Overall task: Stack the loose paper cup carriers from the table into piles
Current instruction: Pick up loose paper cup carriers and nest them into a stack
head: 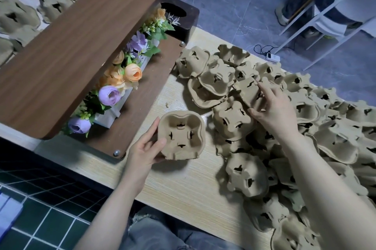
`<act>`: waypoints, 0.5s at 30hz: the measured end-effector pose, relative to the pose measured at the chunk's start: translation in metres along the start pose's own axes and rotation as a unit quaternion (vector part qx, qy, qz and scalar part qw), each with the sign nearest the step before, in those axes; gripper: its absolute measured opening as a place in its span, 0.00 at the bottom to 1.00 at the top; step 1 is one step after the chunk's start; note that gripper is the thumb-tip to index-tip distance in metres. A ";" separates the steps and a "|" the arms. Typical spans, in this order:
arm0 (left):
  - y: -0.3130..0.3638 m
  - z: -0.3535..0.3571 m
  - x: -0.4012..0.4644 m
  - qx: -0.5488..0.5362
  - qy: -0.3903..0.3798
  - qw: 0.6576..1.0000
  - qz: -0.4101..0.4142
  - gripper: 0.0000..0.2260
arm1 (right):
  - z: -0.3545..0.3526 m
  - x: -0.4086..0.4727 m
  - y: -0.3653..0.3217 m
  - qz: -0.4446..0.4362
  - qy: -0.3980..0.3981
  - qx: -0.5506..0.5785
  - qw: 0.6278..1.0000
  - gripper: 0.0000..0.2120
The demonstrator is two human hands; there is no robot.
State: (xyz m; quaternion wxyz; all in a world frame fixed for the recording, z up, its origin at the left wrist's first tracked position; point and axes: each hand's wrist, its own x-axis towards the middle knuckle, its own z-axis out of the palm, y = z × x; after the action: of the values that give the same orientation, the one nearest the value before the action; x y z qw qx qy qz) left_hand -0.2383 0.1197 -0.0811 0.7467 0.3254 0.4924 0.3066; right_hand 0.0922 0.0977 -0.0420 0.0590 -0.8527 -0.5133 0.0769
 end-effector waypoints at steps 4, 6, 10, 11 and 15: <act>0.000 0.000 0.001 -0.009 0.002 1.000 0.000 0.24 | 0.001 0.000 -0.002 0.035 0.060 0.064 0.996 0.32; 0.001 0.000 0.001 -0.010 0.003 1.000 0.001 0.24 | 0.000 0.001 -0.003 0.056 0.095 0.081 0.991 0.24; 0.002 0.001 0.001 -0.008 0.001 1.000 0.003 0.24 | -0.006 0.002 -0.007 0.093 0.146 0.076 0.982 0.08; 0.002 0.001 0.001 -0.008 0.002 1.000 0.004 0.24 | -0.008 0.002 -0.007 0.096 0.157 0.085 0.979 0.06; 0.001 0.000 0.000 -0.010 0.003 1.000 0.005 0.24 | -0.021 0.003 -0.009 0.114 0.222 0.134 0.959 0.04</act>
State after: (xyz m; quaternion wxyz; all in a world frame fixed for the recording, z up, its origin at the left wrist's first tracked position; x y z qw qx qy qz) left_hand -0.2381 0.1200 -0.0798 0.7465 0.3197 0.4901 0.3166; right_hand 0.0897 0.1045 -0.0204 0.2755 -0.8854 -0.3723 -0.0400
